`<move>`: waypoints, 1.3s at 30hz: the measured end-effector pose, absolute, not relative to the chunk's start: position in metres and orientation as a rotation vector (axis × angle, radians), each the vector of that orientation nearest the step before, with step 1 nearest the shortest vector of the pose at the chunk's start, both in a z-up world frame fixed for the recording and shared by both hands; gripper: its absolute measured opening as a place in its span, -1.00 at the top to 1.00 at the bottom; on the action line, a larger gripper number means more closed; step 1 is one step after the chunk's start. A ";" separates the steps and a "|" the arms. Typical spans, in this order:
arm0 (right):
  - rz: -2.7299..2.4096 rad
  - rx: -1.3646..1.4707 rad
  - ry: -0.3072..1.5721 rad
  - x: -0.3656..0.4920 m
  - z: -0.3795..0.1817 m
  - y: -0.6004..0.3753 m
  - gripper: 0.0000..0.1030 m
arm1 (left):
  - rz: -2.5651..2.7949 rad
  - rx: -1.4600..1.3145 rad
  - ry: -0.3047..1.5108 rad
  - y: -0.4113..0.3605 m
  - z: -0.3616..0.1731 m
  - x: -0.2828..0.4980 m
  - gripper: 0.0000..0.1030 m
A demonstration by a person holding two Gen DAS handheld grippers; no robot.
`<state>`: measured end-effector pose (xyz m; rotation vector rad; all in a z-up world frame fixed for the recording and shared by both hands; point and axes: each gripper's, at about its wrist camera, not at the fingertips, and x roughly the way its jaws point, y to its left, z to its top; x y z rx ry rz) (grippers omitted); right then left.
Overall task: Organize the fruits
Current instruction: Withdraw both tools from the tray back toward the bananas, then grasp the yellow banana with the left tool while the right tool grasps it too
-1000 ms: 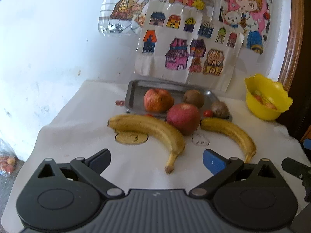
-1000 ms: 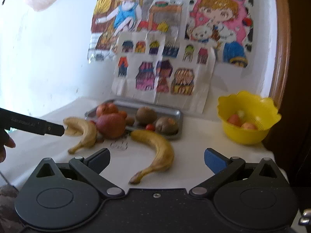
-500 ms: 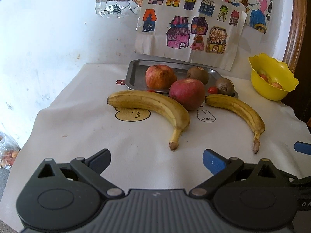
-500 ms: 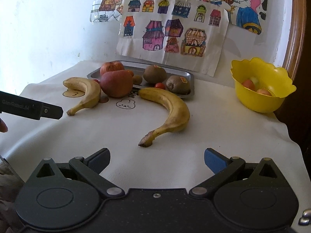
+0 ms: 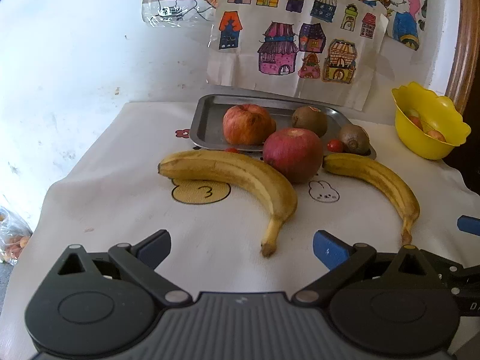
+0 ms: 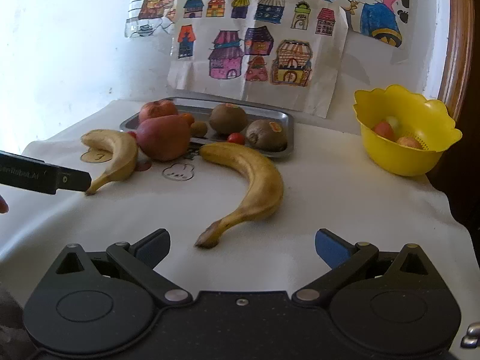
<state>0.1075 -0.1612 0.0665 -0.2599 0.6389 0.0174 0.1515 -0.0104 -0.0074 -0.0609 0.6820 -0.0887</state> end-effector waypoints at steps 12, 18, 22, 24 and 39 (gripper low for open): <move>-0.006 -0.249 0.632 0.145 0.067 -0.176 -0.99 | -0.099 -0.052 0.672 -0.029 -0.005 0.190 -0.99; 0.001 -0.222 0.683 0.165 0.062 -0.186 -0.99 | -0.101 -0.061 0.695 -0.037 -0.011 0.213 -0.99; 0.002 -0.243 0.666 0.173 0.064 -0.188 -0.99 | -0.111 -0.045 0.690 -0.043 -0.012 0.224 -0.99; 0.005 -0.241 0.665 0.179 0.066 -0.190 -0.99 | -0.109 -0.035 0.700 -0.046 -0.014 0.230 -0.99; 0.067 -0.232 0.715 0.211 0.057 -0.193 -0.78 | -0.071 -0.001 0.733 -0.053 -0.020 0.238 -0.97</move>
